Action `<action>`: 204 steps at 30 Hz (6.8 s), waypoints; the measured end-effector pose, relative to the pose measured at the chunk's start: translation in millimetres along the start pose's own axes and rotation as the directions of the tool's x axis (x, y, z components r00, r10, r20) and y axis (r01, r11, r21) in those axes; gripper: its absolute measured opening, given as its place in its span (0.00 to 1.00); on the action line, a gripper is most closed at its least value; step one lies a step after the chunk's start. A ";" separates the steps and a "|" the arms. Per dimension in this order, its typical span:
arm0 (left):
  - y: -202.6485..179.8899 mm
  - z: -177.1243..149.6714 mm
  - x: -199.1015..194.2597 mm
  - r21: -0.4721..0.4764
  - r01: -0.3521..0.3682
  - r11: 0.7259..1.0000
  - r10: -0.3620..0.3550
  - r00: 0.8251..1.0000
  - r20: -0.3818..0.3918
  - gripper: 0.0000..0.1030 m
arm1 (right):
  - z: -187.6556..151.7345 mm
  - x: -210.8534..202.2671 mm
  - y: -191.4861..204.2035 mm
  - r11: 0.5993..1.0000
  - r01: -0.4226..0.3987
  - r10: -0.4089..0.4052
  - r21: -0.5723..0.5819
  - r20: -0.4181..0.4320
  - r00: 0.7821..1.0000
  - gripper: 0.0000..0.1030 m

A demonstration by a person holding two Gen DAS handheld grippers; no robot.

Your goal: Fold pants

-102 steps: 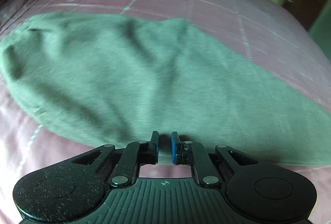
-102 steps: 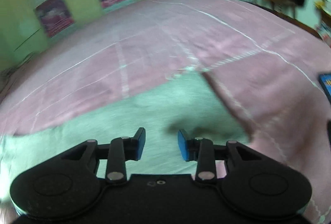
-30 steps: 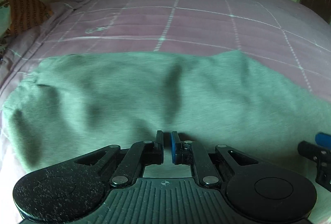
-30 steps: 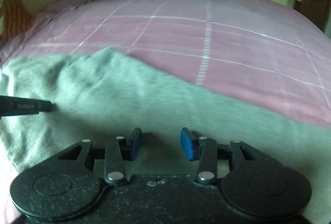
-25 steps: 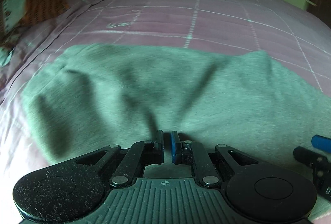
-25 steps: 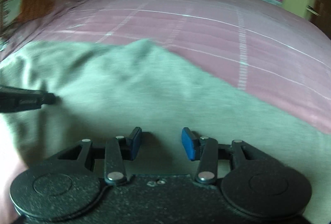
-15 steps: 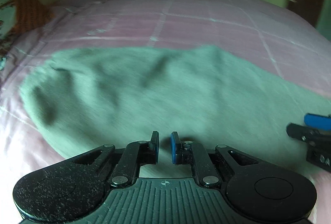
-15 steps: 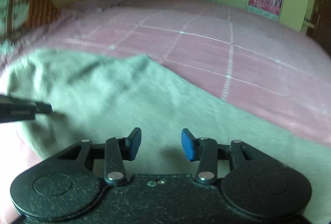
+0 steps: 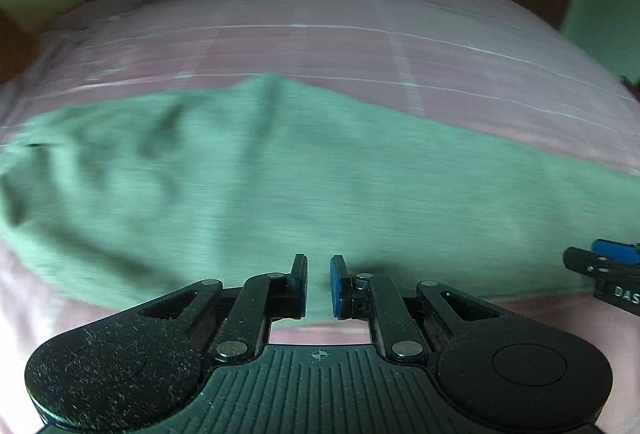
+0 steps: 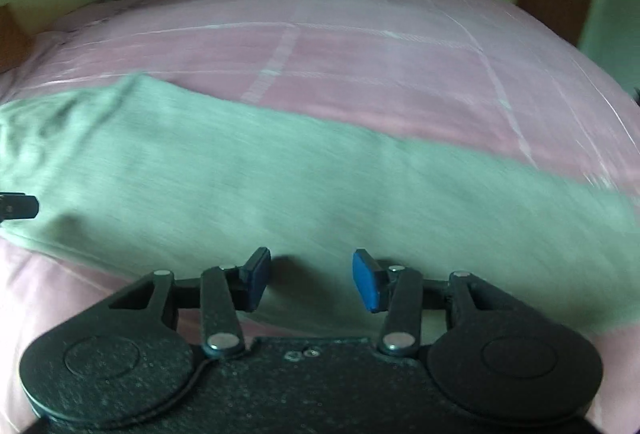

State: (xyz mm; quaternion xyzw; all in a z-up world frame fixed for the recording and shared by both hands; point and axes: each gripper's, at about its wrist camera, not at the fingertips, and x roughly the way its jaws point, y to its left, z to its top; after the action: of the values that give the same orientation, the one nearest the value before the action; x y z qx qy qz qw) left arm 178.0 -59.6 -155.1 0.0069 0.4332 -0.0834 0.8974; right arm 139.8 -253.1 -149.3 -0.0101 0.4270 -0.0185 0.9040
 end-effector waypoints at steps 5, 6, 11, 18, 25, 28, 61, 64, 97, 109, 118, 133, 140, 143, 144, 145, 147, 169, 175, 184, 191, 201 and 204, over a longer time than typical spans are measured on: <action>-64.7 2.5 8.6 0.053 0.083 0.995 -0.081 0.996 -0.032 0.10 | -16.8 -23.2 -67.2 0.992 0.109 -0.109 0.062 0.002 0.994 0.44; -76.0 2.9 9.7 0.061 0.094 0.994 -0.092 0.995 -0.038 0.10 | -19.7 -25.8 -79.7 0.989 0.128 -0.129 0.077 0.003 0.992 0.44; -117.7 3.8 19.8 0.088 0.116 0.989 -0.111 0.992 -0.062 0.10 | -36.4 -45.9 -149.5 0.959 0.201 -0.204 0.198 -0.006 0.979 0.44; -127.5 -1.1 34.3 0.115 0.105 0.988 -0.095 0.991 -0.092 0.10 | -54.2 -55.7 -216.9 0.898 0.241 -0.244 0.368 -0.039 0.969 0.45; -125.9 -1.8 36.4 0.128 0.115 0.985 -0.103 0.990 -0.092 0.10 | -57.1 -42.9 -245.2 0.830 0.203 -0.208 0.519 -0.049 0.977 0.47; -124.6 -1.1 37.4 0.124 0.118 0.985 -0.107 0.990 -0.094 0.10 | -55.7 -45.4 -246.3 0.811 0.172 -0.197 0.559 -0.016 0.980 0.18; 42.8 16.8 -3.0 -0.167 0.033 0.985 -0.044 0.997 -0.063 0.11 | 44.1 -34.1 30.9 0.990 -0.139 0.136 0.010 0.144 0.980 0.19; 55.3 14.4 -1.6 -0.207 0.055 0.977 -0.071 0.995 -0.071 0.11 | 30.4 -5.2 72.5 0.983 -0.176 0.177 -0.048 0.029 0.984 0.38; 9.5 33.8 -0.2 -0.371 0.357 0.857 -0.350 0.933 0.090 0.18 | -20.1 -54.4 -92.3 0.949 -0.010 -0.049 0.315 0.180 0.982 0.45; 88.5 0.8 20.7 -0.321 0.116 0.940 -0.145 0.987 -0.067 0.27 | 4.0 -12.9 -10.9 0.990 -0.081 0.071 0.116 0.088 0.994 0.40; 66.4 30.3 10.0 -0.251 0.150 0.956 -0.155 0.988 -0.002 0.27 | 12.5 -2.4 10.5 0.997 -0.060 0.058 0.051 0.041 0.997 0.41; 80.2 7.3 19.4 -0.262 0.069 0.963 -0.092 0.993 -0.074 0.27 | 9.4 19.2 43.0 0.996 -0.053 0.050 -0.072 -0.045 0.998 0.45; 98.8 -6.4 -5.5 -0.250 0.034 0.968 -0.047 0.998 -0.049 0.27 | 7.1 -7.5 52.8 0.996 -0.057 0.060 -0.070 0.041 0.997 0.50; 106.3 -16.1 -1.6 -0.262 0.009 0.965 -0.031 0.996 -0.080 0.27 | -0.4 -1.1 56.9 0.995 -0.055 0.055 -0.087 -0.007 0.998 0.50; 108.6 -18.3 -2.6 -0.267 0.008 0.964 -0.030 0.996 -0.079 0.27 | -1.0 -0.8 56.6 0.995 -0.053 0.053 -0.084 -0.007 0.999 0.50; 110.0 -19.7 -5.1 -0.269 0.006 0.963 -0.027 0.997 -0.076 0.27 | 0.0 -2.0 55.7 0.996 -0.054 0.053 -0.070 -0.011 0.999 0.50; 112.1 -20.3 -11.0 -0.265 0.002 0.964 -0.019 0.998 -0.063 0.27 | 4.8 -8.9 53.7 0.997 -0.067 0.067 -0.035 -0.003 0.998 0.50; 225.4 -35.6 -47.2 -0.483 -0.069 0.873 0.076 0.997 -0.006 0.60 | 17.9 -26.0 120.3 0.985 -0.102 0.106 -0.140 0.022 0.994 0.54; 263.4 -41.7 -36.9 -0.612 -0.024 0.790 0.027 1.000 -0.004 0.60 | 22.7 -13.8 141.0 0.980 -0.130 0.133 -0.150 0.012 0.991 0.54; 303.0 -50.5 9.0 -0.774 0.070 0.629 -0.062 0.997 0.040 0.60 | 17.0 -1.1 140.2 0.983 -0.136 0.136 -0.126 -0.014 0.991 0.55; 311.8 -35.7 41.8 -0.790 0.089 0.606 -0.069 0.996 0.059 0.60 | 19.3 3.0 133.7 0.985 -0.130 0.129 -0.113 -0.016 0.992 0.55; 319.8 -20.9 65.2 -0.791 0.127 0.598 -0.066 0.992 0.109 0.46 | 53.8 27.3 133.7 0.994 -0.087 0.090 -0.071 0.030 0.996 0.55; 329.7 -23.7 72.2 -0.801 0.127 0.585 -0.064 0.992 0.110 0.31 | 67.3 41.2 143.7 0.995 -0.082 0.085 -0.065 0.044 0.995 0.55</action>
State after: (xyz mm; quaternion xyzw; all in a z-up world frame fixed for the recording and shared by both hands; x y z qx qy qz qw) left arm 255.0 257.1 -245.8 -0.4258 0.3924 0.0734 0.8120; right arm 221.5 -111.1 -143.2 -0.0212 0.4062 0.0330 0.9129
